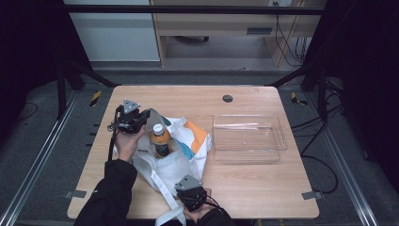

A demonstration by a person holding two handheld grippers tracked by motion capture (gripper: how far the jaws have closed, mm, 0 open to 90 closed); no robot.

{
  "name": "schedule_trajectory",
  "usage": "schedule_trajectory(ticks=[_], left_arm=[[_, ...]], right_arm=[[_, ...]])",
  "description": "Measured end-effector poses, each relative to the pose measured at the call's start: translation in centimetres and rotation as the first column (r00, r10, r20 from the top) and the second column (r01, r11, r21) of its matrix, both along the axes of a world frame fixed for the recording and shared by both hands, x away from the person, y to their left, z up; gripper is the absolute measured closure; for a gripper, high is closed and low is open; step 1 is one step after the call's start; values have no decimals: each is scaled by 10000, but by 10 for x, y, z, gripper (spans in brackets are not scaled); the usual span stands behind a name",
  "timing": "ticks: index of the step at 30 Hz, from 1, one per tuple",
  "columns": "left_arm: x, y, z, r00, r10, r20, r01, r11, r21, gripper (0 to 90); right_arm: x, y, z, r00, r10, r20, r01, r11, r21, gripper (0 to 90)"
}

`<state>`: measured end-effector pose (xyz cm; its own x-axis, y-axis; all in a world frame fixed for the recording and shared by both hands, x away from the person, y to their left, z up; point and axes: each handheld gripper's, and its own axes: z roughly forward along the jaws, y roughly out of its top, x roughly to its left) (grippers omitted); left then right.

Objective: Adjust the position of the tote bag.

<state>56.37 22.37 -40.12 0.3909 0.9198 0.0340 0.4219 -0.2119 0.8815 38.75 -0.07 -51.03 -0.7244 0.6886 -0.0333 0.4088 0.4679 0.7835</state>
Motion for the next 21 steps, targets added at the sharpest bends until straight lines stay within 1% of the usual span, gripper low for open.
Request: schedule_trajectory(ticks=[5,10,13,15,17,18,21], left_arm=[[2,1,-8,9999,-80,-140,80,10000,4,868],[3,0,-12,9995,-197,-230,201,9996,184,866],[3,1,-13,9992,-257,-318,264,9994,218,865],[4,1,-14,9991,-294,-314,298,9995,115,863],[3,3,-13,9986,-411,-342,416,9990,139,860],[3,4,-12,9983,-463,-340,465,9989,36,858],[0,7,-8,9983,-500,-292,500,9987,-20,840]], right_arm=[[0,0,0,10000,14,-11,-14,10000,24,900],[1,0,0,10000,31,-46,-31,10000,63,900],[1,0,0,10000,30,-54,-30,10000,68,900],[1,0,0,10000,22,-53,-22,10000,74,900],[1,0,0,10000,10,-76,-9,10000,89,900],[1,0,0,10000,17,-89,-16,9999,105,900],[4,-2,0,9996,16,-292,-8,9996,286,900]])
